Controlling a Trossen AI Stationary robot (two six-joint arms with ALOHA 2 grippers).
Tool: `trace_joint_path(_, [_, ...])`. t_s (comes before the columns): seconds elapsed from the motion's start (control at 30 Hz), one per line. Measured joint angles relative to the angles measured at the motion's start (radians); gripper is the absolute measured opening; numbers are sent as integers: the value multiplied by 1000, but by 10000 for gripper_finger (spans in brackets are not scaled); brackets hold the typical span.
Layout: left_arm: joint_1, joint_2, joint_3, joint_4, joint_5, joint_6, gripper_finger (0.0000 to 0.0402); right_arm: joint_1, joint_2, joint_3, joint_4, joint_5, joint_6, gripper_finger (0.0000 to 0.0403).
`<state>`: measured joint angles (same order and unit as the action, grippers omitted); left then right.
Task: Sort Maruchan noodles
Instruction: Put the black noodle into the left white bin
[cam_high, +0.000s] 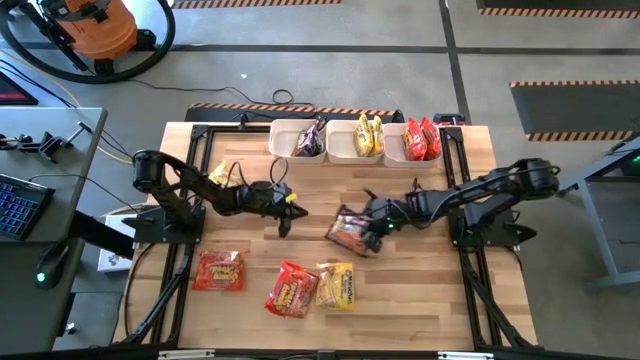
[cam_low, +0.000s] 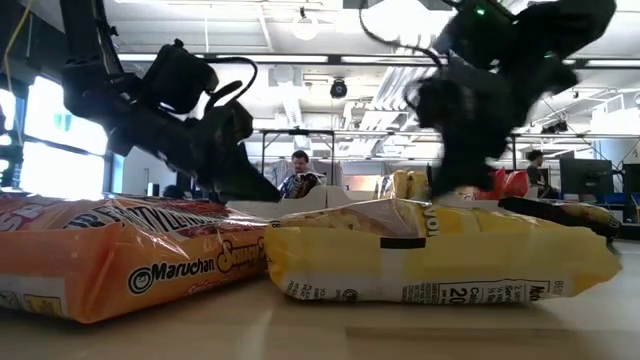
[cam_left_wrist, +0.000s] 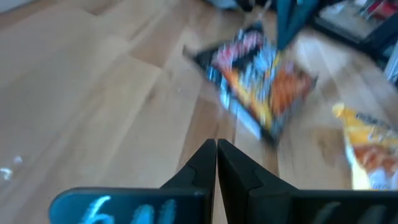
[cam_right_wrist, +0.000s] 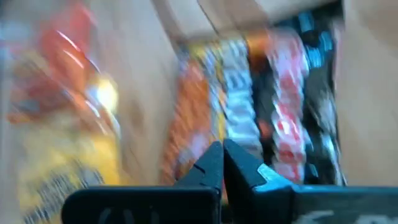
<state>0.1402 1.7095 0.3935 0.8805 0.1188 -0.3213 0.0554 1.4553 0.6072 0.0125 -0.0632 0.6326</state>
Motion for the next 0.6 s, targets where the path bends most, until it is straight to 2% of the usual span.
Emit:
trace_joint_path(0.07, [24, -17, 0, 0, 35, -14, 9, -18, 43, 13, 131, -7, -63, 0])
trace_joint_path(0.17, [55, -32, 0, -4, 101, -21, 17, -47, 63, 65, 182, -44, -150, 0])
trace_joint_path(0.23, [67, -34, 8, -8, 139, -46, 27, -66, 54, 111, 114, -61, -185, 3])
trace_joint_path(0.37, [77, -29, 48, -40, 188, -89, 56, -92, 43, 174, -193, -44, -188, 28])
trace_joint_path(0.5, [67, -28, 106, -143, 191, -60, 87, -95, 43, 177, -360, -32, -133, 84])
trace_joint_path(0.6, [69, -28, 142, -212, 187, -35, 109, -95, 43, 150, -359, -21, -75, 131])
